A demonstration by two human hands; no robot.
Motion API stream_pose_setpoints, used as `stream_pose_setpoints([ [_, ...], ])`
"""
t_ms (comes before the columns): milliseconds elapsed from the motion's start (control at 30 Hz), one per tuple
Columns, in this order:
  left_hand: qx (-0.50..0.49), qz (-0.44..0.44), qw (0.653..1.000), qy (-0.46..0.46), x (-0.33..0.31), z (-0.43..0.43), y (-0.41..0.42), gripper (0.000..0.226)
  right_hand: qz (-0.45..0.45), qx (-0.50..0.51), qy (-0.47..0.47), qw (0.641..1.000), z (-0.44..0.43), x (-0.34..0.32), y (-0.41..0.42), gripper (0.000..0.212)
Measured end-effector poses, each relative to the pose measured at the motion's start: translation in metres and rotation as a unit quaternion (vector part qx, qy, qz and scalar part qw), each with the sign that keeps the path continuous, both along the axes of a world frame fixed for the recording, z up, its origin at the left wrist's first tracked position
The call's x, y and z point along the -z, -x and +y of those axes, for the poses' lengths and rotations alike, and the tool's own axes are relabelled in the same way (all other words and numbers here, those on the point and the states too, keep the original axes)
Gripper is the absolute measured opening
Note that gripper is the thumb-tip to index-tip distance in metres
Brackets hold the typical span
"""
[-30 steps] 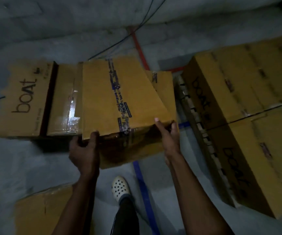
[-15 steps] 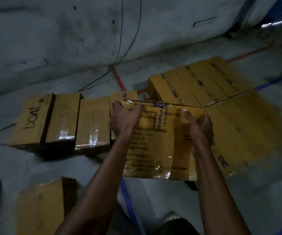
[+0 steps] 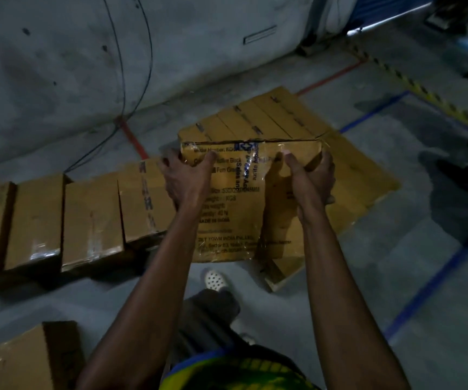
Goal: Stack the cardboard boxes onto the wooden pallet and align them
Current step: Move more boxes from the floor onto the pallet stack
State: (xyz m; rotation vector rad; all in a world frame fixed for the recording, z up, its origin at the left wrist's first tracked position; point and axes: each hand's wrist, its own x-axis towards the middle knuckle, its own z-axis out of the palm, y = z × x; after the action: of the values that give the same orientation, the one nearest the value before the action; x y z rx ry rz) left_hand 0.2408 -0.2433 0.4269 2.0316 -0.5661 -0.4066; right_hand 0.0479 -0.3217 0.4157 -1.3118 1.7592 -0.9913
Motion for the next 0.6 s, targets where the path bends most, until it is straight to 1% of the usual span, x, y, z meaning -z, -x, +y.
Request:
stream_pose_setpoints([
  [133,-0.026,0.071,0.997,0.015,0.036,-0.043,0.013,0.085,0.015,-0.001,-0.028,0.999,-0.050,0.021,0.012,0.101],
  [200,-0.030,0.106,0.994,0.014,0.054,-0.066,0.022,0.080,0.024,-0.003,-0.048,0.999,-0.079,0.034,0.019,0.099],
  [233,-0.033,0.123,0.992,0.011,0.061,-0.076,0.028,0.074,0.027,-0.005,-0.059,0.998,-0.093,0.038,0.022,0.098],
  [333,-0.059,0.165,0.985,0.008,0.077,-0.097,0.043,0.042,0.050,-0.015,-0.086,0.995,-0.126,0.049,0.029,0.096],
  [367,-0.073,0.169,0.983,0.013,0.082,-0.104,0.048,0.040,0.058,-0.019,-0.094,0.994,-0.135,0.051,0.032,0.098],
  [433,-0.105,0.175,0.979,0.018,0.081,-0.119,0.055,0.044,0.064,-0.018,-0.102,0.992,-0.152,0.056,0.039,0.104],
  [500,-0.125,0.181,0.975,0.011,0.080,-0.135,0.058,0.042,0.052,-0.013,-0.110,0.992,-0.172,0.060,0.048,0.104],
  [533,-0.130,0.190,0.973,0.001,0.079,-0.143,0.059,0.041,0.045,-0.015,-0.118,0.992,-0.182,0.059,0.052,0.099],
  [567,-0.131,0.201,0.971,-0.011,0.079,-0.148,0.060,0.045,0.041,-0.023,-0.125,0.991,-0.191,0.058,0.056,0.091],
  [600,-0.132,0.213,0.968,-0.028,0.077,-0.153,0.061,0.054,0.038,-0.033,-0.132,0.990,-0.200,0.058,0.058,0.083],
])
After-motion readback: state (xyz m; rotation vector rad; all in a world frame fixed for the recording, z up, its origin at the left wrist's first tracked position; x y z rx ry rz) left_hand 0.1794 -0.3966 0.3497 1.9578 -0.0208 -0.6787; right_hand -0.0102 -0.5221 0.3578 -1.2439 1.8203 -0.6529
